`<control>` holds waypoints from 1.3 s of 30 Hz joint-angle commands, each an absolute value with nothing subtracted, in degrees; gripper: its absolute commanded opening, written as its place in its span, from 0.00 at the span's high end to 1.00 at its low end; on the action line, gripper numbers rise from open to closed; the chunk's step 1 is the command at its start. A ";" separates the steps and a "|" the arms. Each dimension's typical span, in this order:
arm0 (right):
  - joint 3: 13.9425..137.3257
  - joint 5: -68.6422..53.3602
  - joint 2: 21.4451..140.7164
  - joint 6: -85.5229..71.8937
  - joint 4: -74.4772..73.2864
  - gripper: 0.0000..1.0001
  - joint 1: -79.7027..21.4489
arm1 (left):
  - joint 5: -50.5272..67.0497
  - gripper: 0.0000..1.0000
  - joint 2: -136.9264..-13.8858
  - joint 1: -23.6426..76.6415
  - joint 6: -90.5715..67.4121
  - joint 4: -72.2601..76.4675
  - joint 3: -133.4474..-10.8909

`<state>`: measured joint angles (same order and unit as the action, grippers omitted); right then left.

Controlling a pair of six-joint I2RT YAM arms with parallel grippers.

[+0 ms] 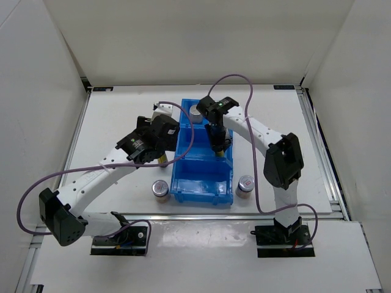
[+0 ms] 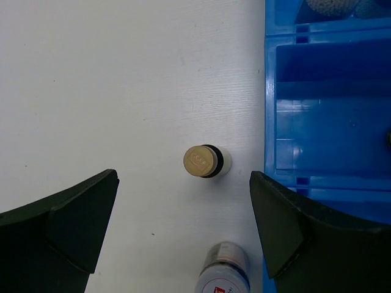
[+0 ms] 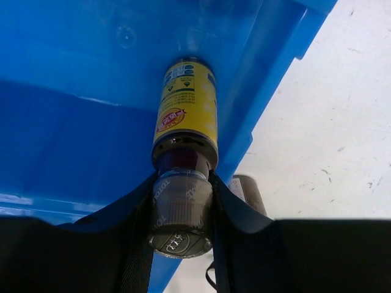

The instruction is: Organize the condiment bottles

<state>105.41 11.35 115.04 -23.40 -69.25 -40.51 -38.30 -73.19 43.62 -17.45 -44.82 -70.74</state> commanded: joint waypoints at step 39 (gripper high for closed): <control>105.82 17.67 89.21 -21.62 -72.86 0.00 -39.99 | -20.05 0.61 -83.06 28.04 -28.30 -40.79 -67.94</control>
<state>106.13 16.43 91.74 -21.96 -72.14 -40.18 -22.22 -84.01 28.58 -28.67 -42.37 -66.26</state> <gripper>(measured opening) 0.998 0.447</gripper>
